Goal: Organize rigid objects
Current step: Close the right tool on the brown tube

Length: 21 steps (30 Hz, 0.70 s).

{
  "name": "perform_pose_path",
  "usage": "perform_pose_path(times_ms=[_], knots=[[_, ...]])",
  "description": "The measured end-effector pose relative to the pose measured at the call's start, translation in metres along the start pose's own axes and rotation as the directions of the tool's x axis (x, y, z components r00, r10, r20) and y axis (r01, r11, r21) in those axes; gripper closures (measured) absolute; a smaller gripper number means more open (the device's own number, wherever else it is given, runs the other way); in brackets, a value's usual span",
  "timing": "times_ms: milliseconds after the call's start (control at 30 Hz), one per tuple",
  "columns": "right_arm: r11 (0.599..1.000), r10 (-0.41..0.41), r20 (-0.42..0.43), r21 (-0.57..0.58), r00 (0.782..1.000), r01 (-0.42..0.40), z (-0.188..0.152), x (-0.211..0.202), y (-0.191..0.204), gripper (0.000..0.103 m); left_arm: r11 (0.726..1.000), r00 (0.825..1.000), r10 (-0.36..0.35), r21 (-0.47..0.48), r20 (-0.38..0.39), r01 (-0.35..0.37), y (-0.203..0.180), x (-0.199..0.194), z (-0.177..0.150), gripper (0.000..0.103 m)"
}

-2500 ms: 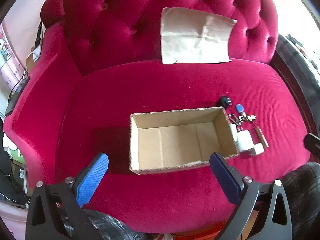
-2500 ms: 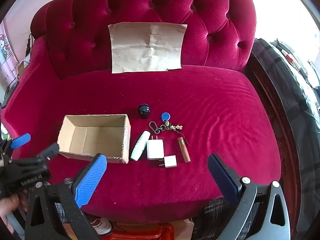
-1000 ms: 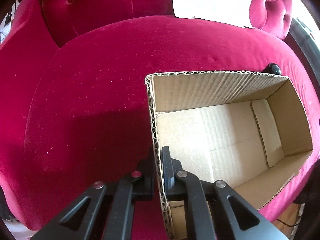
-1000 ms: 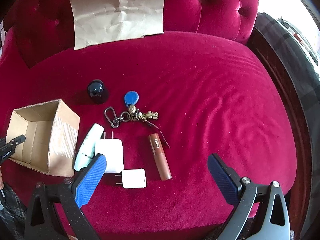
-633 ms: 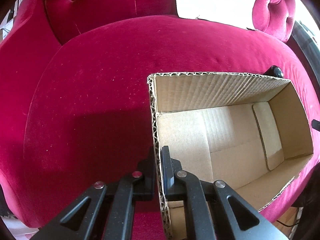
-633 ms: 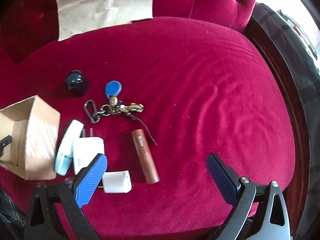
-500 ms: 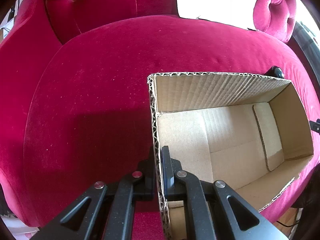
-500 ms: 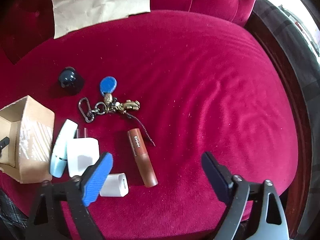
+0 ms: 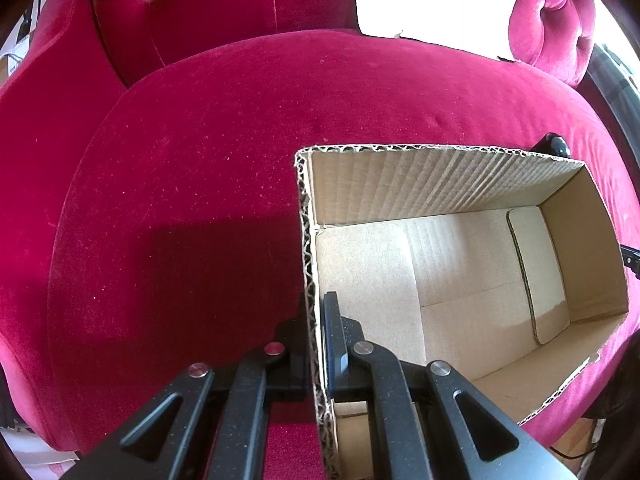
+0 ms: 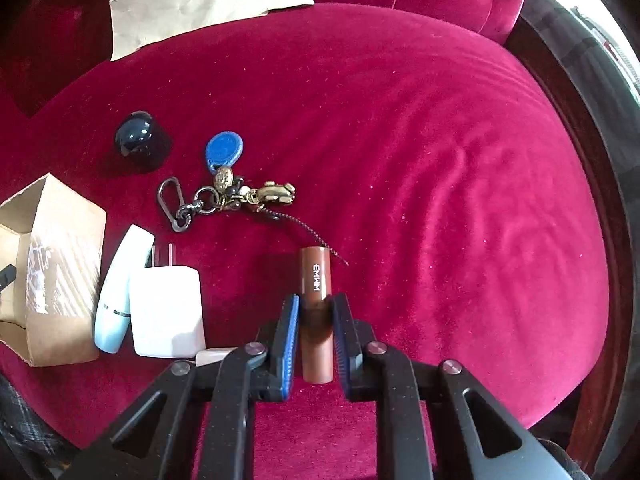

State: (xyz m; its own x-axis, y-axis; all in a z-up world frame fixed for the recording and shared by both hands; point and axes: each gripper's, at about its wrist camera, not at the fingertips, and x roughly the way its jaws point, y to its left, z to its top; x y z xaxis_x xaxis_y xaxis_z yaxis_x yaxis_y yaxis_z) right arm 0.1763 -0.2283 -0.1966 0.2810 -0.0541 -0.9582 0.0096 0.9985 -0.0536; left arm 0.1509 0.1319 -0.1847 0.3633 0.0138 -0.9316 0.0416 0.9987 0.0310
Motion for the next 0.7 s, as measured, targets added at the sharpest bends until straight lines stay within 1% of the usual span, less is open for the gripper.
perform_pose_path(times_ms=[233,467,567,633,700], knots=[[1.000,0.021,0.024,0.003,0.999,-0.021,0.000,-0.005,0.001,0.086,1.000,1.000,0.005,0.001,0.010,-0.005,-0.002,0.000,-0.001,0.098],[1.000,0.021,0.027,0.006,0.999,-0.021,-0.005,-0.014,0.006,0.086,1.000,1.000,0.003,-0.002,0.018,-0.003,-0.003,0.000,-0.004,0.098],[1.000,0.020,0.040,-0.002,0.999,-0.020,-0.008,-0.023,0.012,0.086,1.000,1.000,0.005,-0.013,0.024,-0.005,-0.001,0.000,-0.005,0.098],[1.000,0.005,0.054,-0.013,0.999,-0.004,-0.010,-0.031,0.017,0.086,1.000,1.000,0.008,-0.013,0.027,-0.007,-0.001,-0.001,-0.006,0.098],[1.000,0.012,0.055,-0.016,0.998,-0.011,-0.012,-0.037,0.022,0.086,1.000,1.000,0.009,-0.014,0.027,-0.008,-0.001,-0.001,-0.006,0.098]])
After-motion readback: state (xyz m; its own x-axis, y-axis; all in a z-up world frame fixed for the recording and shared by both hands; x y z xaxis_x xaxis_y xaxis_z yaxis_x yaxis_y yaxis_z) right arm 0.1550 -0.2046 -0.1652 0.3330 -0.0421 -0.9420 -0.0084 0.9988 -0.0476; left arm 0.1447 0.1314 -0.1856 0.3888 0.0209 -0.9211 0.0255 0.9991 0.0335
